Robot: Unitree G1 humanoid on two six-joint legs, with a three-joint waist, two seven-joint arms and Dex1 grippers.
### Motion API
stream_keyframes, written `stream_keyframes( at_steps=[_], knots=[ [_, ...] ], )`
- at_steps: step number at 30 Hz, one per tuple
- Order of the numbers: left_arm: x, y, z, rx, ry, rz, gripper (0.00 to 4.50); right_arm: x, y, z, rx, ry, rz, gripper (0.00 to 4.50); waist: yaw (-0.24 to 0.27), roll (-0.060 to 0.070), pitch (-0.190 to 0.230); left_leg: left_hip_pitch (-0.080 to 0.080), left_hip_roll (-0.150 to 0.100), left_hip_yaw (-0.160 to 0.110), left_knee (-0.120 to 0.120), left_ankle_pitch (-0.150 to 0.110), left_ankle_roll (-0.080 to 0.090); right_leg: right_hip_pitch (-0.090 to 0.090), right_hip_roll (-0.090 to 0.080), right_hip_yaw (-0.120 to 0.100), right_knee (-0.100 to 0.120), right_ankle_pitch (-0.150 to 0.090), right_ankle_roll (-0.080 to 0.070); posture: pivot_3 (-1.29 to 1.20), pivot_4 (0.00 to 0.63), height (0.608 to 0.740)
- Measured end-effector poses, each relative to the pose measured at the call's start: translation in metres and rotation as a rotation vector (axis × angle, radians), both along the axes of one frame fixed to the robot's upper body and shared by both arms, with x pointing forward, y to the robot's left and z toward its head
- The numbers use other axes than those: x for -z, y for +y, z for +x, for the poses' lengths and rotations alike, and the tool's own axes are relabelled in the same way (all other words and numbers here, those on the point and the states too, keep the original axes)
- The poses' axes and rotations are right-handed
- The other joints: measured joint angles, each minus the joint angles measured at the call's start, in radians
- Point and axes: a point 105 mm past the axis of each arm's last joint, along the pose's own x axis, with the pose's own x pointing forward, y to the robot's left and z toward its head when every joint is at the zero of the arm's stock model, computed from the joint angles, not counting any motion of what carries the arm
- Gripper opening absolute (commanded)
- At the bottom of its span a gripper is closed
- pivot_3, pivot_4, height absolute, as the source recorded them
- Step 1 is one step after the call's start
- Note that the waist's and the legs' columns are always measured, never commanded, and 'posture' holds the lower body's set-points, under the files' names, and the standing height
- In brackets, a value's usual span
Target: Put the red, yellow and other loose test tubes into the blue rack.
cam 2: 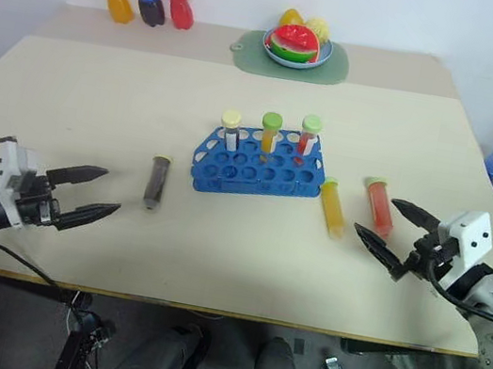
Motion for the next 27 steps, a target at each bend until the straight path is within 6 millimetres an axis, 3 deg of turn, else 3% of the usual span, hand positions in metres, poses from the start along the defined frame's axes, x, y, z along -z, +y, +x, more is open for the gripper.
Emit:
stream_keyframes(
  at_steps=[10,15,21,27],
  knots=[
    [-0.007,-0.005,0.004,0.024,-0.014,-0.001,4.16,0.000,-0.002,0.003,0.003,-0.001,-0.013,4.50,0.003,0.000,0.000,0.000,0.000,0.000,0.000,0.000,0.000,0.001,0.000,0.000,-0.002,0.001,0.000,0.00,0.150,0.740],
    [-0.021,-0.033,0.007,0.143,-0.072,0.010,4.16,-0.013,-0.006,0.028,0.116,-0.018,-0.060,4.50,0.001,0.000,0.000,0.000,0.001,0.001,0.000,0.000,0.000,0.000,0.000,0.000,-0.002,0.002,-0.001,0.00,0.150,0.740],
    [-0.029,-0.067,0.003,0.260,-0.104,0.007,4.16,-0.027,-0.014,0.064,0.256,0.160,-0.079,4.50,-0.001,0.001,0.001,-0.001,0.001,0.002,0.000,0.000,0.000,0.000,0.001,0.001,-0.003,0.003,-0.001,0.00,0.150,0.740],
    [-0.031,-0.081,0.001,0.308,-0.103,0.007,4.16,-0.023,-0.025,0.094,0.407,0.477,-0.048,4.50,-0.002,0.002,0.002,-0.002,0.002,0.003,-0.001,0.000,0.000,-0.001,0.002,0.000,-0.005,0.003,-0.002,0.00,0.150,0.740]
  ],
)
